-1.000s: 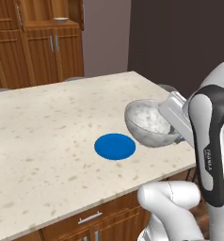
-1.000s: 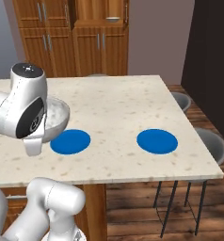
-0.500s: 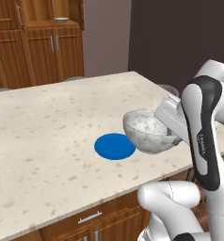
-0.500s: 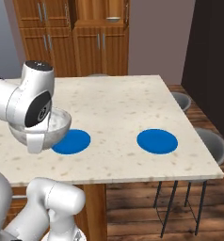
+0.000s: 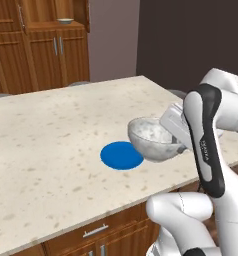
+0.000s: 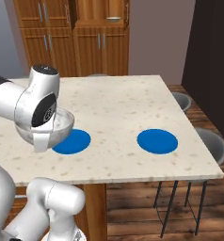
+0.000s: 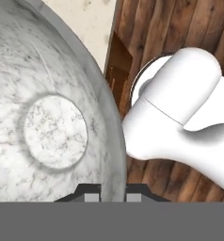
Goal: Move the bowls from the cabinet to the plates on the dining table.
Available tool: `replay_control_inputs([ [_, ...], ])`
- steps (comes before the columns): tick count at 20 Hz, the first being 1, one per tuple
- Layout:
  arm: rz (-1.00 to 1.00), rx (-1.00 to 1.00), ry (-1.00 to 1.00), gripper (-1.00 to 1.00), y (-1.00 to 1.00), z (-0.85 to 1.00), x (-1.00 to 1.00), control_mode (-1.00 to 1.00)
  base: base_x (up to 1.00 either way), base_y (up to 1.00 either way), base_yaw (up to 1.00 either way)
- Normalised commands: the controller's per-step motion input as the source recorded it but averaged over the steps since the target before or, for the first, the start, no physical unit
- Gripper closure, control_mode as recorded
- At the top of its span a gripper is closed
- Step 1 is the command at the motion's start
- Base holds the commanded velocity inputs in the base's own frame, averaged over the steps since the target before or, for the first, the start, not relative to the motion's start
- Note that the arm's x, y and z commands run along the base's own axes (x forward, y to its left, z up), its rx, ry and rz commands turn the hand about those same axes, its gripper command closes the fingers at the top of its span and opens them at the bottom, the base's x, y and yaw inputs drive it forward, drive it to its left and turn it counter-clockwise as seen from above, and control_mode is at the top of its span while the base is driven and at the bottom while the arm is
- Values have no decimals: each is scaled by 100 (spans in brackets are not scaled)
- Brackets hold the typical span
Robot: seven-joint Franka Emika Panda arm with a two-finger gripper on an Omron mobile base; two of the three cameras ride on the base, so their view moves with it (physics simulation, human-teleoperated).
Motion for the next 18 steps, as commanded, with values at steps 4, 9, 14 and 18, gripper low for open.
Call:
replay_control_inputs([
  [4,0,0,0,100,16,0,45,-100,0,0,0],
  [9,0,0,-1,100,18,-3,54,-100,0,0,0],
  [14,0,0,-9,100,4,-15,47,-100,0,0,0],
  [18,0,0,-9,100,0,-18,43,-100,0,0,0],
])
